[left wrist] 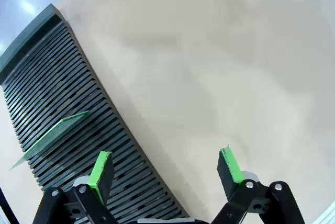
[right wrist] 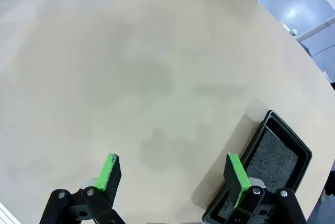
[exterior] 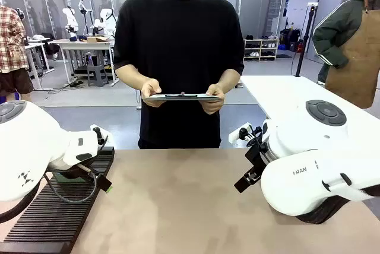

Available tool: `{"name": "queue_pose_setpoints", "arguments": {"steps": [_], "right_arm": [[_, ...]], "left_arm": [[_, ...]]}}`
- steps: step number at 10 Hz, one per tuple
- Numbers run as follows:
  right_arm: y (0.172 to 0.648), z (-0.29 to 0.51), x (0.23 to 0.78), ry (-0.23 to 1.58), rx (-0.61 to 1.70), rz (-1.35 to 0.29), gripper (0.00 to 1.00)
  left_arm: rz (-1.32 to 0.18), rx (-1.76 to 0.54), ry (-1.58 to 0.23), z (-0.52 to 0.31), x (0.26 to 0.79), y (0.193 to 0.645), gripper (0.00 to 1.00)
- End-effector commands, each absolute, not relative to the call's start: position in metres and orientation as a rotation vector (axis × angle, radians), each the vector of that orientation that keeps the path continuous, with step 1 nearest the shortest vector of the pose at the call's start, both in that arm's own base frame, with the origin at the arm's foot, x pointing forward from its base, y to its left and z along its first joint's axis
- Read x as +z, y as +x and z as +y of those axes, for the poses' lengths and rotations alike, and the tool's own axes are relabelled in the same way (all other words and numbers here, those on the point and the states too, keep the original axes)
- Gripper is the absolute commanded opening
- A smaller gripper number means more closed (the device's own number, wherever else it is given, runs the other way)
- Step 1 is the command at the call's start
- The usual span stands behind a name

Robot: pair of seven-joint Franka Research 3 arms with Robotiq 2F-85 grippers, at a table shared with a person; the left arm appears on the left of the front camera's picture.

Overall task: Inspect the PCB.
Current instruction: Pick up the Blank PCB and present it to the human.

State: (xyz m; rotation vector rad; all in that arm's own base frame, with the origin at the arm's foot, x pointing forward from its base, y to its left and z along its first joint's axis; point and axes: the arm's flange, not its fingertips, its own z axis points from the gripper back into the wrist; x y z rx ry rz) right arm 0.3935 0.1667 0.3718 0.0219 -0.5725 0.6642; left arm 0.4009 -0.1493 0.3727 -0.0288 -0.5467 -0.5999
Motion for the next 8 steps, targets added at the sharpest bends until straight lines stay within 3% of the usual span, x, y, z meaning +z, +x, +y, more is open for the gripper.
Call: {"name": "queue_pose_setpoints", "arguments": {"steps": [1,8], "right_arm": [[0.3935,0.1667,0.3718,0.022,0.664,-0.573,1.00],[0.3935,0.1667,0.3718,0.022,0.664,-0.573,1.00]], "left_arm": [[-0.547,-0.600,-0.029,-0.1495,0.3727,0.4009,1.00],[-0.547,-0.600,-0.029,-0.1495,0.3727,0.4009,1.00]]}}
